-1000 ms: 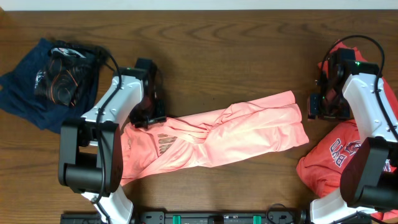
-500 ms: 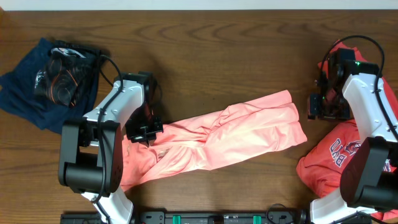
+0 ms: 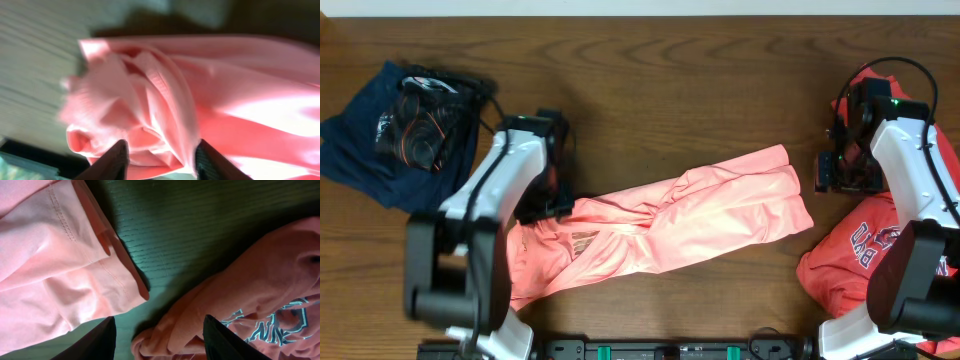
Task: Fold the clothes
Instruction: 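Grasp the shirt's left end and fold it rightward with the left gripper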
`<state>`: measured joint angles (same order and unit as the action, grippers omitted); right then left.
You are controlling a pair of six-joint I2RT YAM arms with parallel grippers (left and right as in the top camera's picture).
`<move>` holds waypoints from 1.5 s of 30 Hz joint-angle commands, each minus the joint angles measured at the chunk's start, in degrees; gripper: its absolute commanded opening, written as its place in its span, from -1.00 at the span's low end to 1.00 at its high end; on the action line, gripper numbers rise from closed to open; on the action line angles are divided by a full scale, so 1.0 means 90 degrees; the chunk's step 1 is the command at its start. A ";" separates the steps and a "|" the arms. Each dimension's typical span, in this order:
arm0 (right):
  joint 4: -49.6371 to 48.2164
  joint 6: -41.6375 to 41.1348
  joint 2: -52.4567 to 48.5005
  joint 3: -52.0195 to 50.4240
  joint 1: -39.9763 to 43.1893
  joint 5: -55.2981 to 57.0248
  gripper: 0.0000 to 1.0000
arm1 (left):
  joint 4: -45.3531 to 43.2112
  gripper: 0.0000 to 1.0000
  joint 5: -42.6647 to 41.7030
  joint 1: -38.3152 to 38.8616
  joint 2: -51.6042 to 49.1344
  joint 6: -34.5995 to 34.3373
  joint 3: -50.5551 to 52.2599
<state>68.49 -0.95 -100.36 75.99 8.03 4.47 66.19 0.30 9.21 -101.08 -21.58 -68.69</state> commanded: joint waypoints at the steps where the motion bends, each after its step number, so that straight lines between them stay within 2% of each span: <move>1: 0.0007 0.0092 -0.0010 -0.0036 0.0024 0.0000 0.08 | 0.0090 0.65 0.0398 -0.0032 0.0787 0.0034 -0.0219; 2: 0.0007 0.0092 -0.0010 -0.0036 0.0024 0.0000 0.08 | 0.0097 0.77 0.0474 -0.0034 0.0855 0.0034 -0.0192; 4: 0.0005 0.0092 -0.0010 -0.0036 0.0024 0.0000 0.08 | 0.0095 0.88 0.0551 -0.0063 0.0920 0.0032 -0.0056; 8: 0.0007 0.0092 -0.0010 -0.0036 0.0024 0.0000 0.09 | -0.0092 1.00 0.0544 -0.0260 0.0833 0.0002 0.0423; 17: 0.0010 0.0092 -0.0010 -0.0036 0.0024 -0.0002 0.09 | -0.1506 0.96 0.0134 -0.0954 0.0753 0.0007 0.1967; 24: 0.0012 0.0092 -0.0010 -0.0036 0.0024 -0.0002 0.09 | -0.2504 0.98 -0.0420 -0.0991 0.0753 0.0034 0.2793; 25: 0.0012 0.0092 -0.0010 -0.0036 0.0024 -0.0002 0.09 | -0.2601 0.88 -0.0491 -0.0993 0.0753 0.0034 0.2873; 27: 0.0012 0.0092 -0.0010 -0.0036 0.0024 -0.0002 0.09 | -0.2633 0.36 -0.0483 -0.0991 0.0753 0.0034 0.2905; 30: 0.0012 0.0092 -0.0010 -0.0036 0.0024 -0.0002 0.09 | -0.2577 -0.58 -0.0483 -0.0993 0.0753 0.0034 0.2817; 31: 0.0015 0.0092 -0.0010 -0.0036 0.0024 -0.0002 0.09 | -0.2501 -0.84 -0.0483 -0.0993 0.0753 0.0034 0.2732; 34: 0.0019 0.0092 -0.0010 -0.0036 0.0024 -0.0002 0.09 | -0.2091 -0.88 -0.0413 -0.1049 0.0755 0.0034 0.2307; 40: 0.0015 0.0090 -0.0010 -0.0036 0.0024 -0.0002 0.09 | -0.0658 -0.88 -0.0189 -0.1571 0.0755 0.0160 0.0804; 45: 0.0012 0.0090 -0.0010 -0.0036 0.0022 -0.0005 0.09 | 0.0410 -0.88 -0.0515 -0.1906 0.0755 0.0097 -0.0420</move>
<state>68.55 -0.78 -100.36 75.92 8.03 4.47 67.66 -3.07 -7.14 -94.28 -20.80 -68.47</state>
